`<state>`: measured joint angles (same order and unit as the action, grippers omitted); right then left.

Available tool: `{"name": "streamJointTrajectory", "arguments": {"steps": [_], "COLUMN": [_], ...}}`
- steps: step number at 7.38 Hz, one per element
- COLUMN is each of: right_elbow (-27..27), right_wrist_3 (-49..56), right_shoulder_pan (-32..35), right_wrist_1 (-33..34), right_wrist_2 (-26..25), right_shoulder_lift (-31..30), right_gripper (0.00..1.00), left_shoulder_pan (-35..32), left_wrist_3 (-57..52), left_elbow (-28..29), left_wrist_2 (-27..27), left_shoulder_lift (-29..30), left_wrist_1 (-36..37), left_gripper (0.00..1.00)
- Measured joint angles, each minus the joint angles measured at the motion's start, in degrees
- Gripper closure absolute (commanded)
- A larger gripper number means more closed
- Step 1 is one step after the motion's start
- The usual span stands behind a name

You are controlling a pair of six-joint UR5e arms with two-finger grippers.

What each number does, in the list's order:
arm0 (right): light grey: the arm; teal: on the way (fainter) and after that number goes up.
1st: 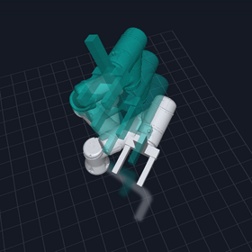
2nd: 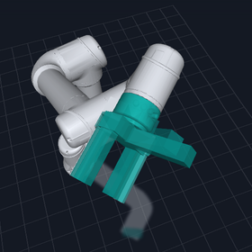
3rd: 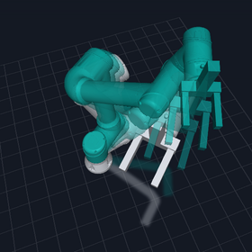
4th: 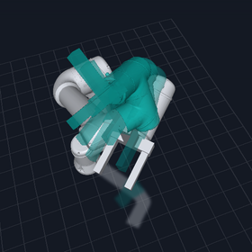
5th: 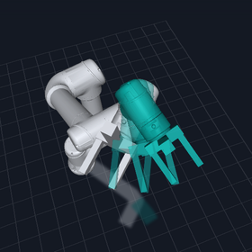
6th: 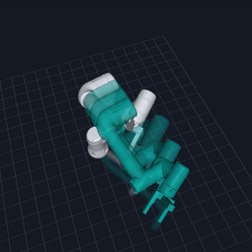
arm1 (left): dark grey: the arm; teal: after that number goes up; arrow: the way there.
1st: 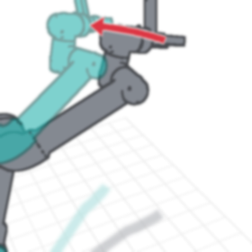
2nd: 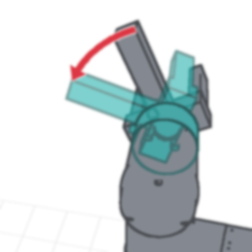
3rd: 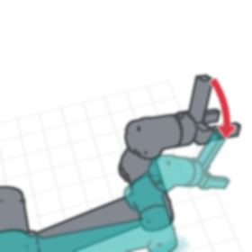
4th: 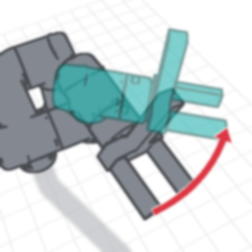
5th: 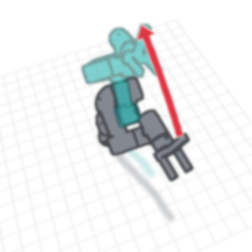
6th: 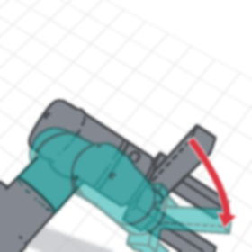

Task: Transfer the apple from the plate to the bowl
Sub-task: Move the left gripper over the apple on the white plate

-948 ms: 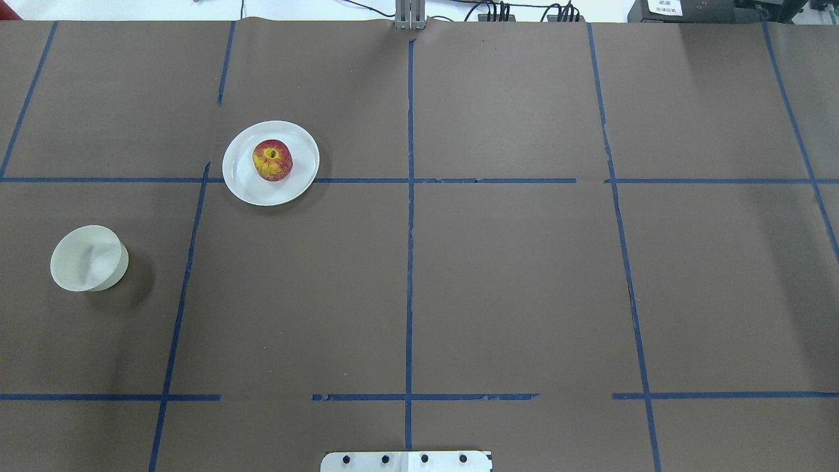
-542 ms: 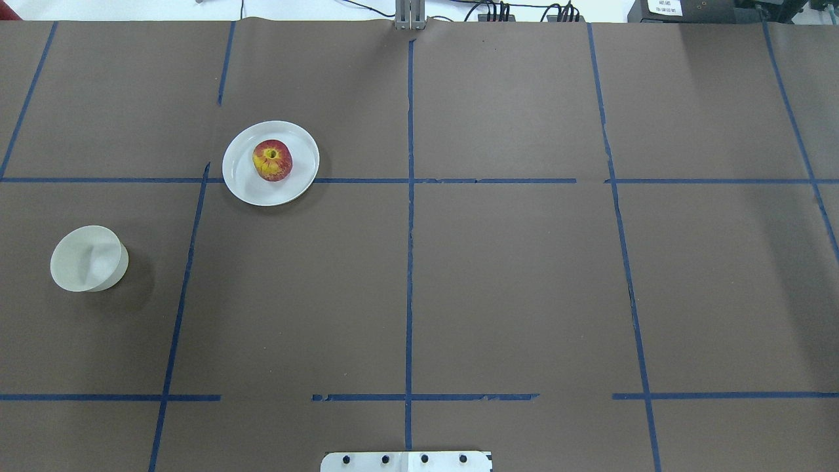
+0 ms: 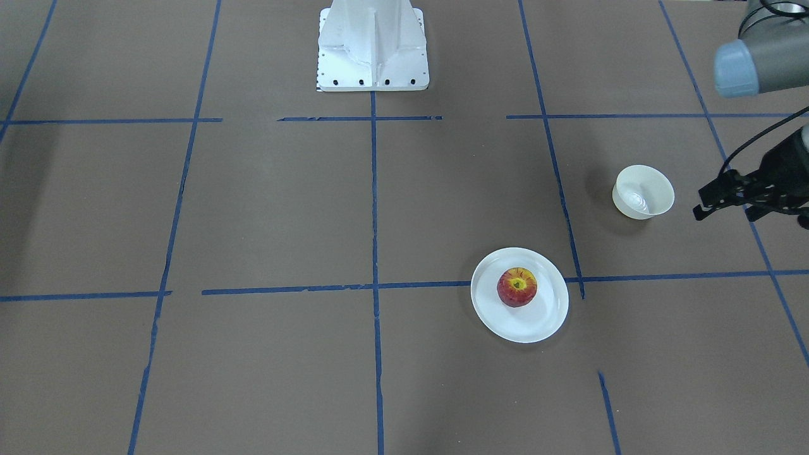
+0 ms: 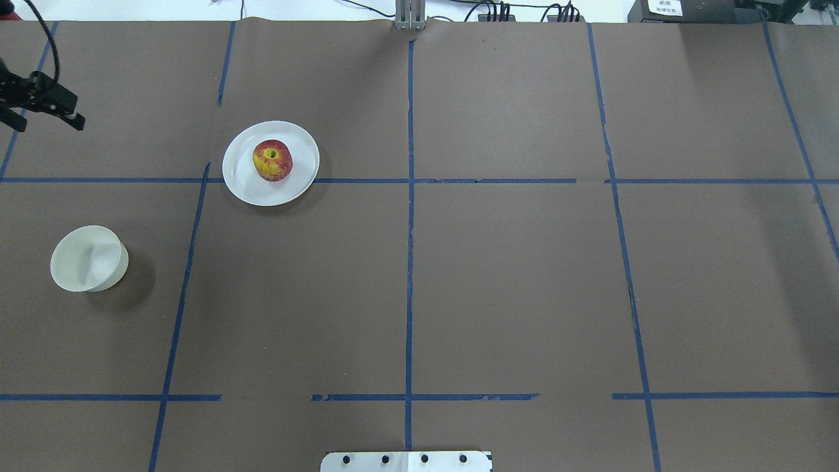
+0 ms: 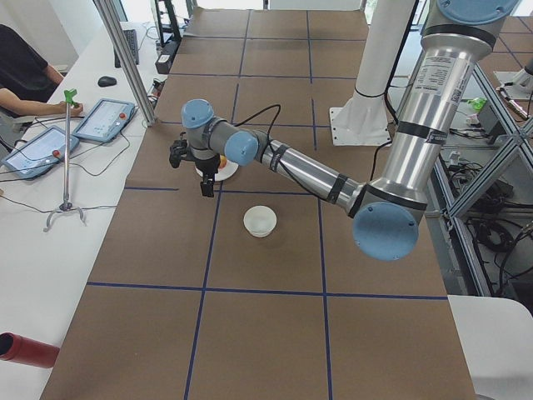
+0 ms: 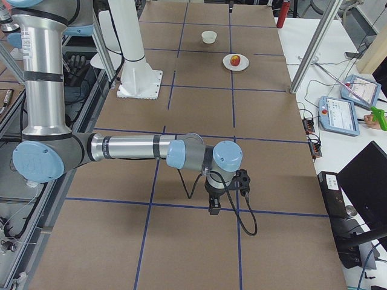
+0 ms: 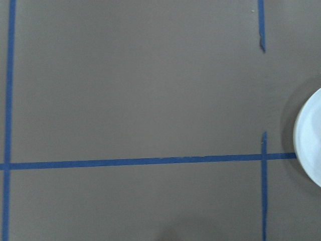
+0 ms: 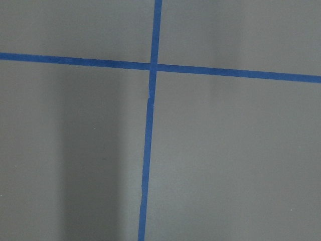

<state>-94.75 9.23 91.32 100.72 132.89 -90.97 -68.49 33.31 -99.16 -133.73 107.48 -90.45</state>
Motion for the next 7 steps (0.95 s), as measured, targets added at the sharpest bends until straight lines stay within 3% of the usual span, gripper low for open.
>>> {"name": "streamJointTrajectory", "arguments": {"steps": [2, 5, 7], "right_elbow": [0.0, 0.0, 0.0], "right_wrist_3": [0.0, 0.0, 0.0], "right_shoulder_pan": [0.0, 0.0, 0.0], "right_wrist_1": [0.0, 0.0, 0.0], "right_wrist_2": [0.0, 0.0, 0.0], "right_shoulder_lift": [0.0, 0.0, 0.0], "right_gripper": [0.00, 0.00, 0.00], "left_shoulder_pan": [5.1, 10.3, 15.3], "left_wrist_3": [8.3, 11.9, 17.2], "left_elbow": [0.7, 0.7, 3.6], "left_wrist_2": [2.4, 8.3, 11.1], "left_shoulder_lift": [4.7, 7.4, 10.8], "left_wrist_1": [0.0, -0.4, -0.7], "left_gripper": [0.00, 0.00, 0.00]}}
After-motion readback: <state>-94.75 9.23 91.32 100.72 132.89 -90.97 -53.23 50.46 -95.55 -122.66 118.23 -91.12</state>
